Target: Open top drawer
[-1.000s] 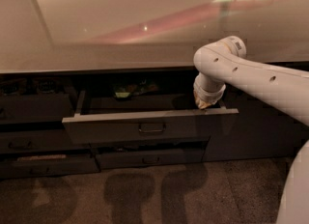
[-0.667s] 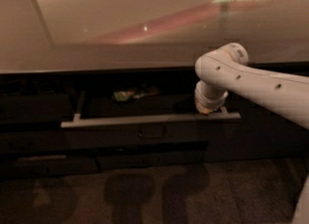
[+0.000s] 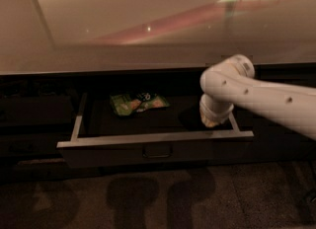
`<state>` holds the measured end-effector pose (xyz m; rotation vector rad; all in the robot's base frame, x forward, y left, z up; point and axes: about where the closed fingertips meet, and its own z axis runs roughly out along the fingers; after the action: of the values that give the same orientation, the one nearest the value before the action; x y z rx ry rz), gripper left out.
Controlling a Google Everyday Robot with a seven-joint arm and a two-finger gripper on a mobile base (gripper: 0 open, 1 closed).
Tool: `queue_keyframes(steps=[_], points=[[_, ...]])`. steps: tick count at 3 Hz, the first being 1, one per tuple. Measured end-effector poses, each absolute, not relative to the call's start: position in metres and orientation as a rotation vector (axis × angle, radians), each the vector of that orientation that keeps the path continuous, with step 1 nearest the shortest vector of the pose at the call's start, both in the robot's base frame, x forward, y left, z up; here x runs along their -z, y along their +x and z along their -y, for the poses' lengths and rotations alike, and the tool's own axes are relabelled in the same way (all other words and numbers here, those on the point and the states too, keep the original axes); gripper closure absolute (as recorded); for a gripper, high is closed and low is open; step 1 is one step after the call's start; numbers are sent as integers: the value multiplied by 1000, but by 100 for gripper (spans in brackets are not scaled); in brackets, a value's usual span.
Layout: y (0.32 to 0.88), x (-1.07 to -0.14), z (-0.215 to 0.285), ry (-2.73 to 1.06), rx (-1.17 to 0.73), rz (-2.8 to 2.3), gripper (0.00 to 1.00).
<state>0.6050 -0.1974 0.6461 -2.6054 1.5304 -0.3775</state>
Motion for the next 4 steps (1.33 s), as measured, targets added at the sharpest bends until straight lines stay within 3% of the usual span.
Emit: queue_keyframes(steps=[2,4], points=[[516,-589,209,-2713,340,-1464,100],[533,-622,185,-2718,426,-1451,100]])
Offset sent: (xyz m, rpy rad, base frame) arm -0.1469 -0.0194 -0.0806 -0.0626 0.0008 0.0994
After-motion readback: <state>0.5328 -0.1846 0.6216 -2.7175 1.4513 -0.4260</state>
